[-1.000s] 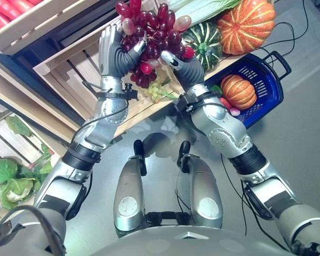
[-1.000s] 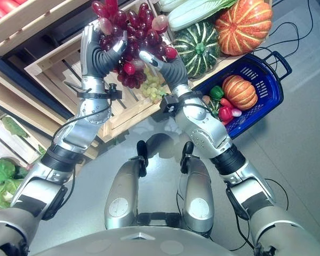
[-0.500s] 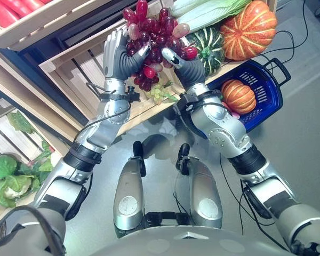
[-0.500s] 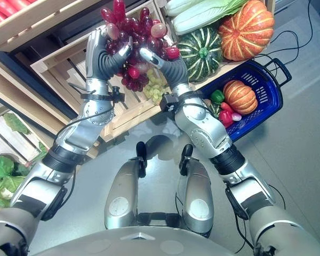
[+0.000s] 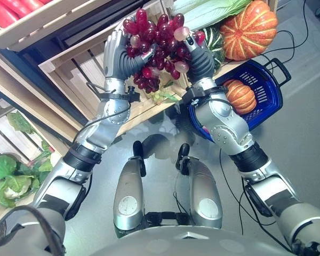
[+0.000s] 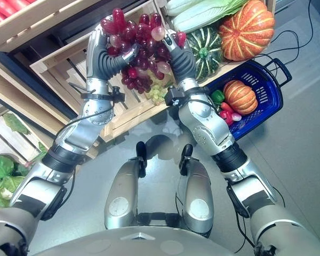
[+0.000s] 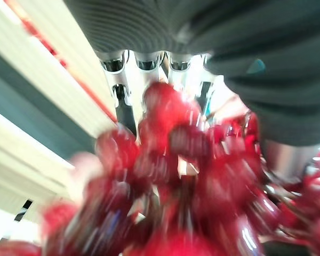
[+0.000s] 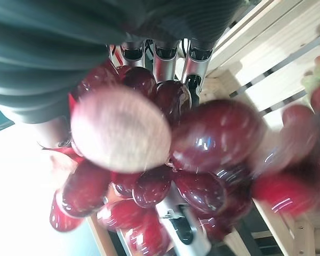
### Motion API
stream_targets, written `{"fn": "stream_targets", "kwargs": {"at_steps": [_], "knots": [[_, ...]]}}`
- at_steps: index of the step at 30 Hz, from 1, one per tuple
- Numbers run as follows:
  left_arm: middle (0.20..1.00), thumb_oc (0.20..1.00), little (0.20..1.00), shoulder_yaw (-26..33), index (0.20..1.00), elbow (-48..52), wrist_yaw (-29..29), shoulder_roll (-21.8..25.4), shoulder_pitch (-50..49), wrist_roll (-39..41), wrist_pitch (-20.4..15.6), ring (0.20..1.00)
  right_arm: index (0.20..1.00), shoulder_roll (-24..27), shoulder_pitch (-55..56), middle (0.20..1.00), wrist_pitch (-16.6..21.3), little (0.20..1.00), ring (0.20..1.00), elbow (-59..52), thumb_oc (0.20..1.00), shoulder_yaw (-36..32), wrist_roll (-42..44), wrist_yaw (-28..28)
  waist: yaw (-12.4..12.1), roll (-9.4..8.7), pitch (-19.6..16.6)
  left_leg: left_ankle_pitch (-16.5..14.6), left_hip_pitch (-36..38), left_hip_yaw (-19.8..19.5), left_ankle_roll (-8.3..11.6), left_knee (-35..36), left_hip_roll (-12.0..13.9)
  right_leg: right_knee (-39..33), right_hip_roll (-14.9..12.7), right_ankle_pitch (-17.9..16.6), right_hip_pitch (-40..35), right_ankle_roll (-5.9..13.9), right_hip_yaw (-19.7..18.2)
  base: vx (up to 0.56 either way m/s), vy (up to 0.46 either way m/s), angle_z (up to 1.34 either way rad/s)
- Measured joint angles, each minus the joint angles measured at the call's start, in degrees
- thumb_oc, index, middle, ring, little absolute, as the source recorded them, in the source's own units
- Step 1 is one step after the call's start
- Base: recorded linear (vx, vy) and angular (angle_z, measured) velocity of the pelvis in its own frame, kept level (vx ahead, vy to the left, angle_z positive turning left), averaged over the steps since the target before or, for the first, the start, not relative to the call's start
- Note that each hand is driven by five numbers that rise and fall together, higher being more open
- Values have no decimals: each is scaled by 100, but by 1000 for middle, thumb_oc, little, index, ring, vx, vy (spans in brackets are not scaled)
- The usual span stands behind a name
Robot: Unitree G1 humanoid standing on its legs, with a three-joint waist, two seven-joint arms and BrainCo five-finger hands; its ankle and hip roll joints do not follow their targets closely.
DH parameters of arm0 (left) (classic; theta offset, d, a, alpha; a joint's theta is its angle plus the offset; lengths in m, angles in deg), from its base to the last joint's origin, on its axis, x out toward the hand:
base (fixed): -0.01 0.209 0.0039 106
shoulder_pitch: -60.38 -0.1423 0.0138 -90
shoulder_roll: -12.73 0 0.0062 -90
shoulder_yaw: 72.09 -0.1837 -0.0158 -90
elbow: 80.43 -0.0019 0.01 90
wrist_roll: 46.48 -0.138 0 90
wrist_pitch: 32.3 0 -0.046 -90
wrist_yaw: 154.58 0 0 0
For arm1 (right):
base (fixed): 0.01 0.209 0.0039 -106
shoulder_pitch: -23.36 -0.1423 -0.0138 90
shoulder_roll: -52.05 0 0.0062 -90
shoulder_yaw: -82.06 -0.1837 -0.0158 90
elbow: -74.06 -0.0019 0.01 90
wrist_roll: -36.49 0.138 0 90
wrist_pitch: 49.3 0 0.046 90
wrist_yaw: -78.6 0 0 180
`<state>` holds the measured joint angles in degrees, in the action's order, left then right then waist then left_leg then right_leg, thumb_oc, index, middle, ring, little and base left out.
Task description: Pick up fruits and vegetables into the basket
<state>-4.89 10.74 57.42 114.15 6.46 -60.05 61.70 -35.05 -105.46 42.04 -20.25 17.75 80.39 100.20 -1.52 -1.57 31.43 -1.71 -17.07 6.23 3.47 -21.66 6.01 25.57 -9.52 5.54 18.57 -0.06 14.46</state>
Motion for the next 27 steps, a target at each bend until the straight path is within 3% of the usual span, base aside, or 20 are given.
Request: {"fn": "stream_targets", "kwargs": {"at_steps": [9,18,27], "knots": [[1000,1000,1000,3,1000,0,-59,1,18,346,92,1000,200,-10,1,200,26,200,200,-1,200,-2,444,-220,12,0,0,-2,-49,-14,4,0,2,-18,5,-17,30,-26,21,0,0,0],[1000,1000,1000,3,1000,-1,-468,-51,12,979,267,1000,200,-9,44,200,24,200,200,-1,200,-31,726,-235,43,1,0,-13,-29,16,5,0,9,-24,22,-18,30,-26,-4,-10,-5,-1],[1000,1000,1000,12,1000,-6,-680,-51,-305,1244,305,1000,200,16,493,200,138,200,200,-268,200,-465,777,-479,166,2,1,-58,-48,160,0,1,40,-54,73,-20,133,-22,-132,-36,-45,-7]]}}
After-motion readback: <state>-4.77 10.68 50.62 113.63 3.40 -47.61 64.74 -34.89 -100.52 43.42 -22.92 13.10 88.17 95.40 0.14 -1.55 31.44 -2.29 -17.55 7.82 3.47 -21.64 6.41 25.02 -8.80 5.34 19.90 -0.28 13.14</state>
